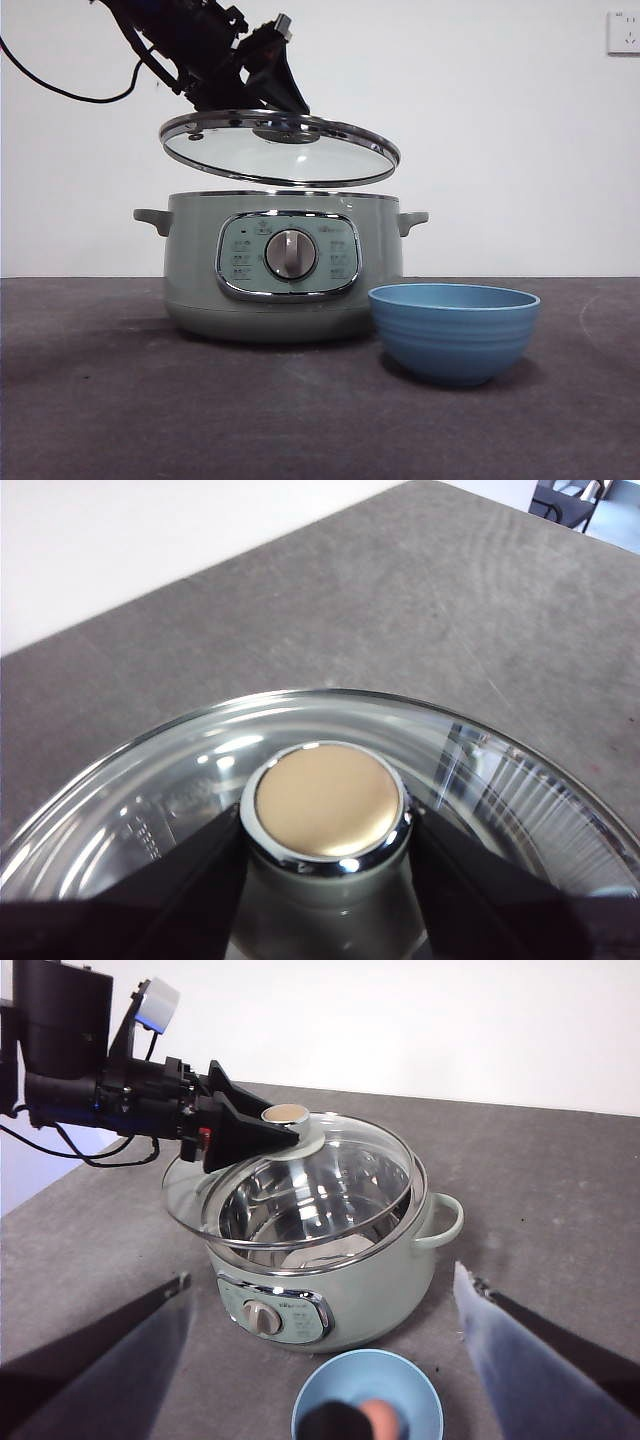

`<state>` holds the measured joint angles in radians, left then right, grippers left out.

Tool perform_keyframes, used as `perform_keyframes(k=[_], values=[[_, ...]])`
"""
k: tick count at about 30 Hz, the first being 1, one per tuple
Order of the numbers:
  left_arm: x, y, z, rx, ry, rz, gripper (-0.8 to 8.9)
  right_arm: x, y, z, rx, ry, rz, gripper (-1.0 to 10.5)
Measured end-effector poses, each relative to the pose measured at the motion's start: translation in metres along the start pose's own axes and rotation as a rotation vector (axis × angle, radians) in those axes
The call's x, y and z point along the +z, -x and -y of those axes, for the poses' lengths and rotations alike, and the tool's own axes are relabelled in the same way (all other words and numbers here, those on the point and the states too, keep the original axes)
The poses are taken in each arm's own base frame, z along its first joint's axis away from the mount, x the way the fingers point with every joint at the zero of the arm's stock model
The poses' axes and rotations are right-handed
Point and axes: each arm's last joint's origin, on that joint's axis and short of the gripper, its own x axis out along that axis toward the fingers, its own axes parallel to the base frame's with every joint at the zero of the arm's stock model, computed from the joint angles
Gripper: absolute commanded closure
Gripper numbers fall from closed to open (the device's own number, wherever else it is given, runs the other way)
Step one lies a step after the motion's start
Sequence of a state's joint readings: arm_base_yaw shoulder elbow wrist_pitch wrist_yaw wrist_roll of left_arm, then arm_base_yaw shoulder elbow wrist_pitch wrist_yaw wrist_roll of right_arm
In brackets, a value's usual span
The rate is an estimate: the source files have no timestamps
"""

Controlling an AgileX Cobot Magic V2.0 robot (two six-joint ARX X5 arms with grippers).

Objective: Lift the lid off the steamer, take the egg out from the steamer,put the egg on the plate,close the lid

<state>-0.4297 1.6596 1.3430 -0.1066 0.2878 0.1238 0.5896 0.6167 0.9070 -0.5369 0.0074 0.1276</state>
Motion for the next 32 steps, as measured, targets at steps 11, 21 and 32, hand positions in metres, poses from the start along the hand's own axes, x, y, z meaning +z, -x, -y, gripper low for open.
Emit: perform_keyframes(k=[11, 21, 32], values=[[-0.015, -0.021, -0.005, 0.005, 0.011, -0.037, 8.21, 0.0, 0.0, 0.0, 0.0, -0.005, -0.001, 5.1], [-0.018, -0.025, -0.007, 0.006, 0.013, -0.043, 8.21, 0.0, 0.0, 0.0, 0.0, -0.009, -0.001, 5.1], [-0.021, -0.028, -0.009, 0.013, 0.002, -0.064, 8.21, 0.0, 0.0, 0.0, 0.001, -0.022, -0.001, 5.1]])
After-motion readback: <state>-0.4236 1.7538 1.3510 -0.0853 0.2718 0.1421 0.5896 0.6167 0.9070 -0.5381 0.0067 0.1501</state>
